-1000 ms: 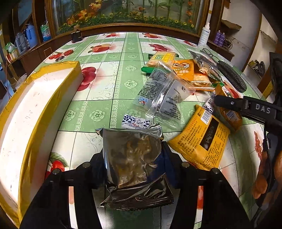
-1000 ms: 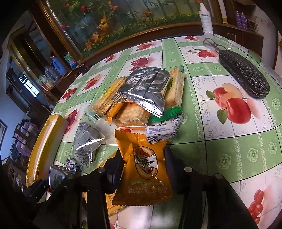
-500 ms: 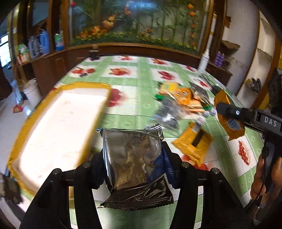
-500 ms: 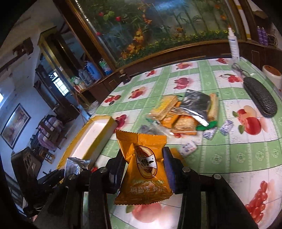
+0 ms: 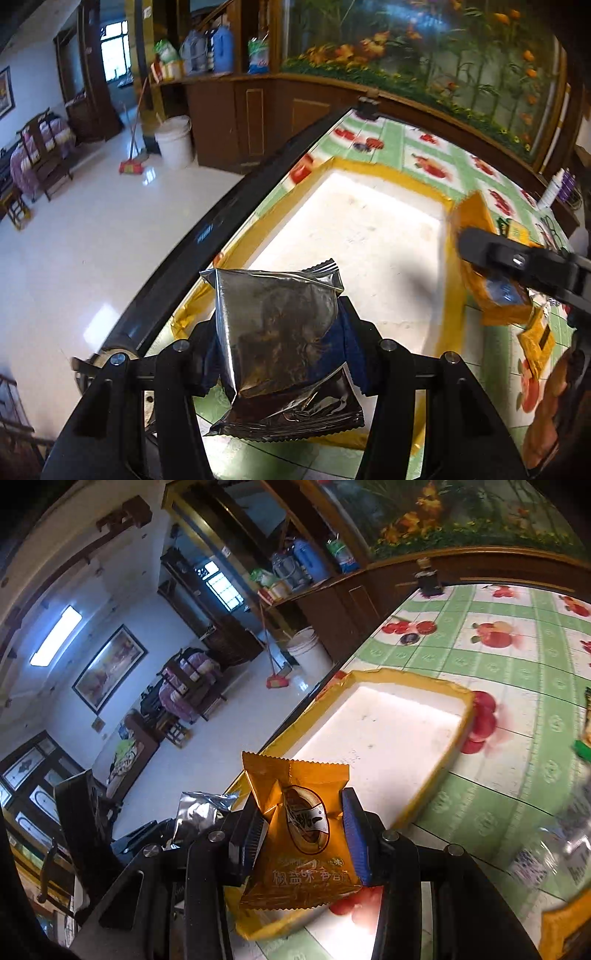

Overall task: Organize snacks
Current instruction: 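Carry both packets into the yellow tray box and open both grippers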

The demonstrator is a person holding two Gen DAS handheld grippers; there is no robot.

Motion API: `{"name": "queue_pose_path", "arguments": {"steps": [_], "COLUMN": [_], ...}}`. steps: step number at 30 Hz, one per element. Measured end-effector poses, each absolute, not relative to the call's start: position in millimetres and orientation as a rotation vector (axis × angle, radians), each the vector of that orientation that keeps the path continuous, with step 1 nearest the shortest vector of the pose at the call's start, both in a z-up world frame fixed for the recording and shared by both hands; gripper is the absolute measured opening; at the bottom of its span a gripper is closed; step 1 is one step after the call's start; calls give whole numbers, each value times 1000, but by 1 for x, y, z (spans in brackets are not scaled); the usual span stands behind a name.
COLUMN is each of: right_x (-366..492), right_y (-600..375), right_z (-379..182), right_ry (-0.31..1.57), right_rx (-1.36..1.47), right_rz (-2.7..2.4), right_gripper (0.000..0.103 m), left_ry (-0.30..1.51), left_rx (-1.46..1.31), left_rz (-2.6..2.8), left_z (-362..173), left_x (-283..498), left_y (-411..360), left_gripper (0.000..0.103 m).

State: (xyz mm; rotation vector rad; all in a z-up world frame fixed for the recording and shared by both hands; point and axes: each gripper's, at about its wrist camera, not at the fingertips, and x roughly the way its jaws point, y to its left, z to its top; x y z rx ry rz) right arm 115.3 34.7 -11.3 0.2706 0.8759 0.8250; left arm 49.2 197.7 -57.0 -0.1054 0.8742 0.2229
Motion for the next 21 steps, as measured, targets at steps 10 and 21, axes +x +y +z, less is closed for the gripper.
{"name": "queue_pose_path", "arguments": {"steps": [10,21], "right_x": [143,141], "right_y": [85,84], "right_z": [-49,-48], "right_ry": [964,953], "right_rx": [136,81], "right_rz": [778,728], "right_gripper": [42,48], "left_ry": [914,911], "left_rx": [-85,-89], "left_rz": [274,312], "left_z": [-77,-76], "left_x": [65,64], "left_y": [202,206], "left_gripper": [54,74]}}
